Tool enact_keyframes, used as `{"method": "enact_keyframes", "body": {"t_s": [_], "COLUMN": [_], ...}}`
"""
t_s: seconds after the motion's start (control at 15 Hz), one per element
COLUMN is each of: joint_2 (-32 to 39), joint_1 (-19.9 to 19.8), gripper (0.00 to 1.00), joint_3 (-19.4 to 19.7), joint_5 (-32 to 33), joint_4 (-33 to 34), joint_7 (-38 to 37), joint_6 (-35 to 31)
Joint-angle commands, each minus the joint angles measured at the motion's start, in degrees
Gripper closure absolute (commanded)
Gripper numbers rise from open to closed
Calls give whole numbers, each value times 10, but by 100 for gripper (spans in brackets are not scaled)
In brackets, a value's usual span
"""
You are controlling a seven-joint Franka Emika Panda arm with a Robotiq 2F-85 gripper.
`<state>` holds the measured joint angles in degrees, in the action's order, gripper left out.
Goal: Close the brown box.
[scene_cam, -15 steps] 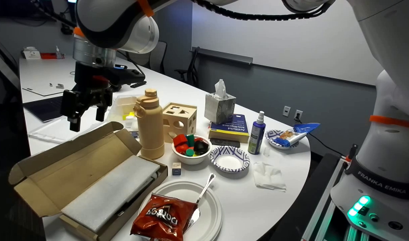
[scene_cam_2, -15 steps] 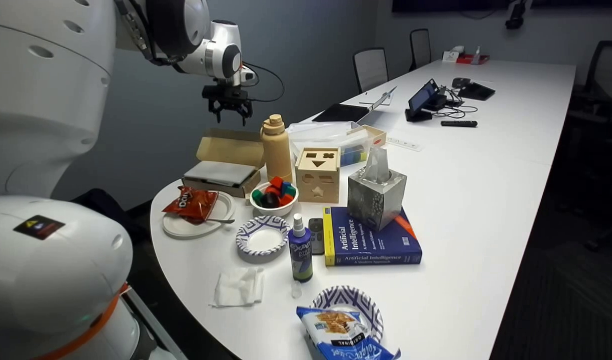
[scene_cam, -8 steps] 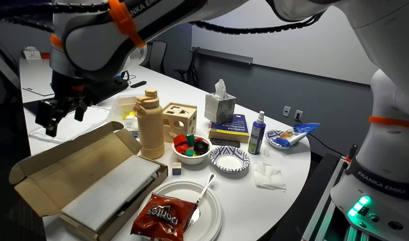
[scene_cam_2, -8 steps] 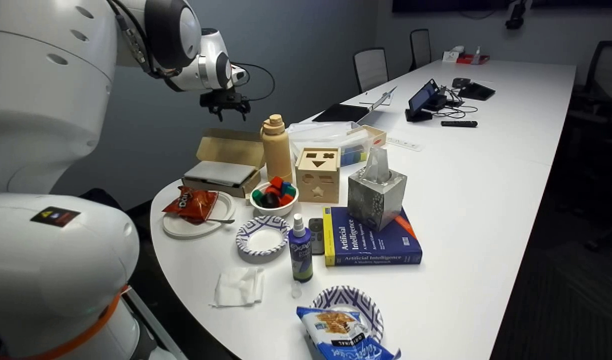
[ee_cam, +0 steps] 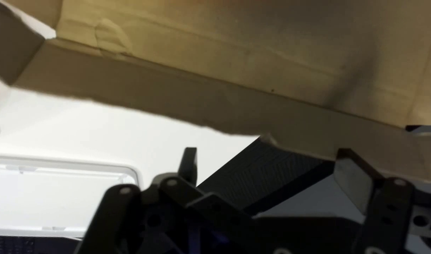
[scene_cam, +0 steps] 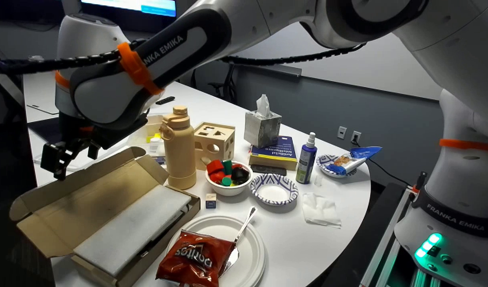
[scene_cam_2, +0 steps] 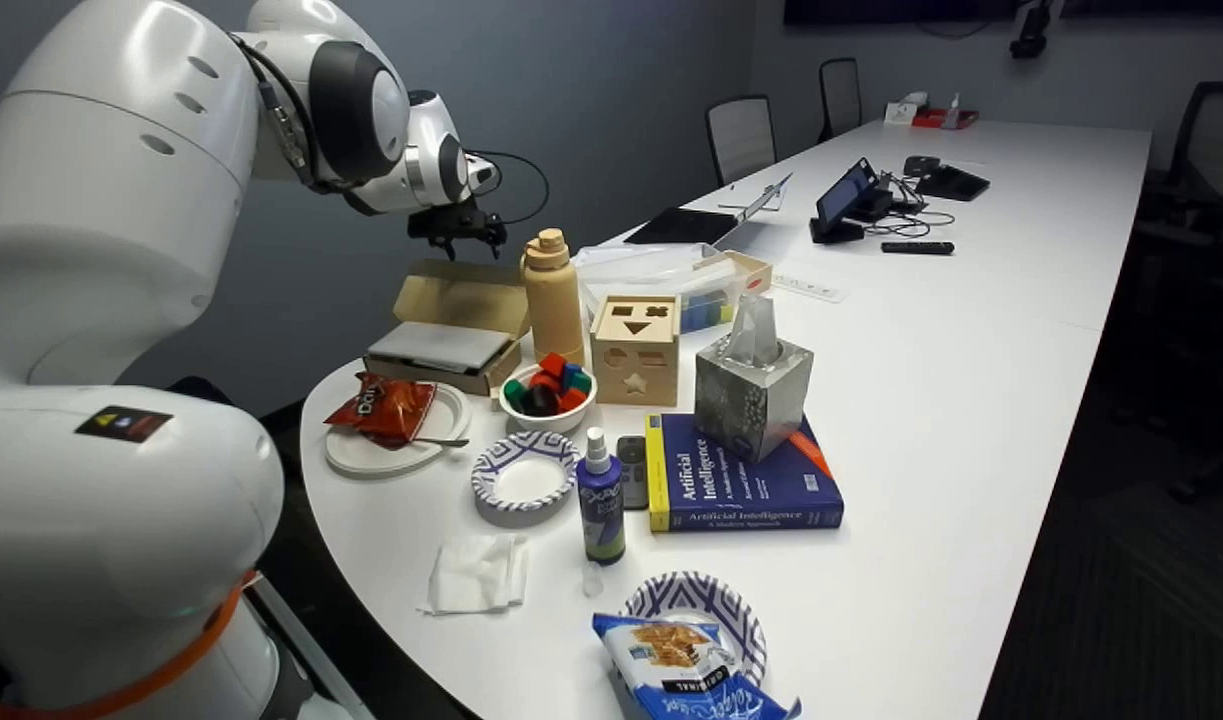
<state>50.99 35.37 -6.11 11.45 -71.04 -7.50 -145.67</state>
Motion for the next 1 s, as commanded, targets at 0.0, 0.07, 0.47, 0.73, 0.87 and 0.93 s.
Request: {"method": "enact_keyframes", "body": {"t_s": [0.0,0.07,0.47,0.73,0.87,0.93], "joint_2": [64,70,72,75,82,85], "joint_1": [7,6,2,-21,-27,-33], "gripper": [0,0,0,0,0,0], "joint_3": [0,-3,-11,-49,-60,-69], "joint_5": [-10,-13,-19,-64,-88,-103], "joint_4": [82,89,124,146,155,156], "joint_7": [-9,-8,4,9,0,3], "joint_6": [15,18,32,80,98,111]}}
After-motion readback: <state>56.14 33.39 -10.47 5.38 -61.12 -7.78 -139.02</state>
